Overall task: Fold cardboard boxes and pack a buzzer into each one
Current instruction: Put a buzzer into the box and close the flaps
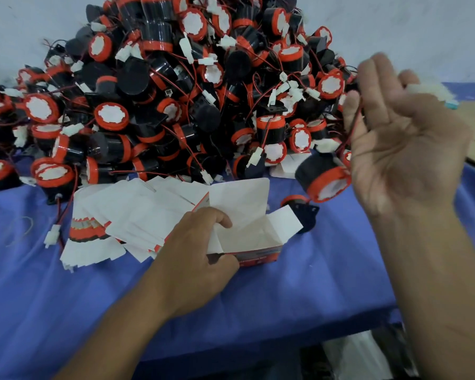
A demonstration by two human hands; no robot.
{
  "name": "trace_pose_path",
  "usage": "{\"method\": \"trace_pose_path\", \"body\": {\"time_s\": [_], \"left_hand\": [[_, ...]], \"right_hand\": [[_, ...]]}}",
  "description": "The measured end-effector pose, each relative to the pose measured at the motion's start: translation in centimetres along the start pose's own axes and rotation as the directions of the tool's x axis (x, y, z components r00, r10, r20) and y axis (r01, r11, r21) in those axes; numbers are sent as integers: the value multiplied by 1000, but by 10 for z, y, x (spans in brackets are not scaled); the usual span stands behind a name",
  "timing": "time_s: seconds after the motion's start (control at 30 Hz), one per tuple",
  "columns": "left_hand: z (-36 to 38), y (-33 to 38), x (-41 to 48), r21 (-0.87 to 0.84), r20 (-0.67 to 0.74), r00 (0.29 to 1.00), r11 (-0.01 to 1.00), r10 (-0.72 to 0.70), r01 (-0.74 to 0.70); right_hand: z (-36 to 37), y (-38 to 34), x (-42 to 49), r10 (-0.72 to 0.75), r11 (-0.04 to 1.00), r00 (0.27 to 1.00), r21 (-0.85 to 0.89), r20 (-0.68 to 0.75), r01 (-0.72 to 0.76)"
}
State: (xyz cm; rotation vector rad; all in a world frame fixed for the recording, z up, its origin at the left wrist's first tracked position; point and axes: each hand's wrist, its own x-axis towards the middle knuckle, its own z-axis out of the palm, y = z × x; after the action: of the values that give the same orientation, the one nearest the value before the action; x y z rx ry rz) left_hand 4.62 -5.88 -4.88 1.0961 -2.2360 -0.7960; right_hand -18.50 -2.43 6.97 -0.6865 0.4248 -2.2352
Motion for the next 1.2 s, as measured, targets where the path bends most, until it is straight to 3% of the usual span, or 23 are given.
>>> {"method": "trace_pose_path", "body": {"time_s": [0.17,0.3,0.43,0.53,0.63,0.7,0.77,0.93,1.07,1.2], "left_hand": [[3,2,2,-14,18,1000,1000,0,0],[4,3,2,-1,-13,998,998,55,-55],[7,-1,1,-5,-48,996,997,78,-78],[9,1,2,-50,-76,996,998,42,-46],[5,5,3,-172,-105,994,984,35,-53],[2,3,3,-200,-102,995,979,20,-40],[3,0,4,-178,-83,996,983,32,-47],[7,-2,5,-148,-54,998,988,40,-47],[6,-1,6,-164,-62,997,985,51,-61],[6,-2,5,-198,-78,996,979,42,-57]], "right_hand": [[10,28,-21,125,991,990,-63,70,-121],[1,55,-45,234,957,972,-184,26,-225],[-10,73,-57,268,930,962,-246,-56,-274],[-19,78,-59,265,914,964,-311,-28,-260],[-32,68,-56,215,757,953,-653,214,-24],[-39,53,-52,295,573,860,-797,416,189],[-44,38,-49,443,424,763,-860,470,283],[-46,29,-51,564,188,654,-850,504,492],[-45,30,-55,578,114,544,-721,608,684],[-44,27,-55,586,30,527,-666,615,745]]}}
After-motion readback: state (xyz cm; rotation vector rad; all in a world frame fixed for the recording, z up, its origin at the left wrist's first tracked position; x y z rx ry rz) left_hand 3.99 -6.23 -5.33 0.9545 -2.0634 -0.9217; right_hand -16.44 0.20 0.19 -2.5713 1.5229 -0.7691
